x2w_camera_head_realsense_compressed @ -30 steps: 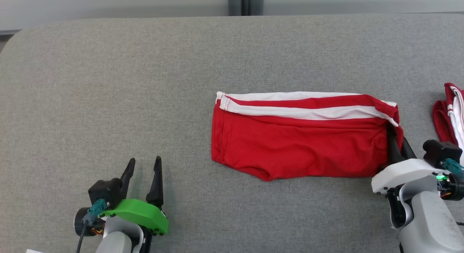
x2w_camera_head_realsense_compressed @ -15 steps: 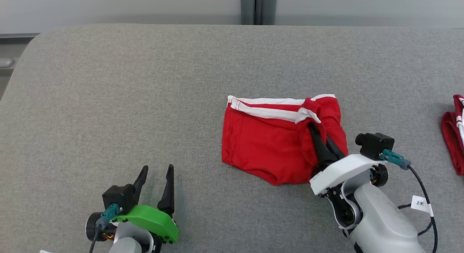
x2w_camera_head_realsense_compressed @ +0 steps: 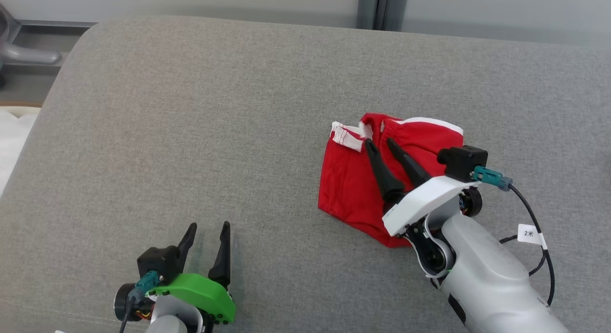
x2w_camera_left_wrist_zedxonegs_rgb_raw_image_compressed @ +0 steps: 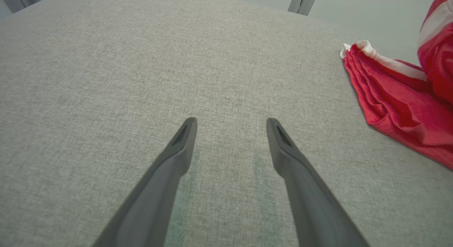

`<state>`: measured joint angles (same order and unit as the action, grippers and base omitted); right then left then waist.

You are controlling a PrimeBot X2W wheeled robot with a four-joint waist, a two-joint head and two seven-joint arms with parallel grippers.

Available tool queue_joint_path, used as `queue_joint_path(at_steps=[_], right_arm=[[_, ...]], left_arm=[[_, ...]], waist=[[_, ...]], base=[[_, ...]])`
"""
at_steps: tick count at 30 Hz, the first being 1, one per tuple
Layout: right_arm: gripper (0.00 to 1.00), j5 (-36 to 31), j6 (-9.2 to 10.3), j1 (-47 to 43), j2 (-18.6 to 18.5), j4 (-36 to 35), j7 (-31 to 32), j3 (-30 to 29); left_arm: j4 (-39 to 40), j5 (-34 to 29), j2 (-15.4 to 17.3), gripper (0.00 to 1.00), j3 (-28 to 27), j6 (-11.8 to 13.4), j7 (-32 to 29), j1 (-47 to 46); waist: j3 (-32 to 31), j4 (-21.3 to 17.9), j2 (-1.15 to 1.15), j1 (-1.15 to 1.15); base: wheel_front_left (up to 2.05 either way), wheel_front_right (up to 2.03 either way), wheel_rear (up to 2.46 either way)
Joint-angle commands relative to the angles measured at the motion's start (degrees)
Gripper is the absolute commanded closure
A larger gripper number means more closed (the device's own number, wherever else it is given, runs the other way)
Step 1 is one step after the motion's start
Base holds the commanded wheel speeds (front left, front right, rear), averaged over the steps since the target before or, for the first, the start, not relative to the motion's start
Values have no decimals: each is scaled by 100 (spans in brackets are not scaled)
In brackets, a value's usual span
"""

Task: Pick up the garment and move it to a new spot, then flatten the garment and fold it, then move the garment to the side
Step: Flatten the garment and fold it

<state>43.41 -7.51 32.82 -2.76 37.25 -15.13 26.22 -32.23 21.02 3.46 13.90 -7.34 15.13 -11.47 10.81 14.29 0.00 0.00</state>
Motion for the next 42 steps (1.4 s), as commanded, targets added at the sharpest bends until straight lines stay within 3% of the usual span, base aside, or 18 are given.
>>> queue_joint_path(at_steps=[1,6,14,22,35,42], right_arm=[[0,-44,6,49,-31,-39,3,-23],[0,-574,6,-214,-36,-181,2,-397],[0,-2345,6,-1053,-27,-621,3,-2068],[0,-3108,6,-1910,-26,-1001,3,-2934],[0,-3175,6,-2724,-27,-980,3,-3011],[0,-3185,6,-2488,-24,-1082,3,-2404]], left_arm=[[-19,-28,43,0,-58,-22,-4,15],[25,-125,50,0,-260,-22,-4,65],[457,-602,75,0,-617,-22,-4,246],[868,-1070,55,0,-857,-22,-4,610],[1108,-1309,-42,0,-920,-21,-4,1302],[1115,-1208,-48,0,-831,-21,-4,1100]], waist=[[-8,-32,0,0],[-74,-244,0,0],[-226,-699,0,0],[-454,-997,0,0],[-840,-1101,0,0],[-644,-1002,0,0]], base=[[0,0,0],[0,0,0],[0,0,0],[0,0,0],[0,0,0],[0,0,0]])
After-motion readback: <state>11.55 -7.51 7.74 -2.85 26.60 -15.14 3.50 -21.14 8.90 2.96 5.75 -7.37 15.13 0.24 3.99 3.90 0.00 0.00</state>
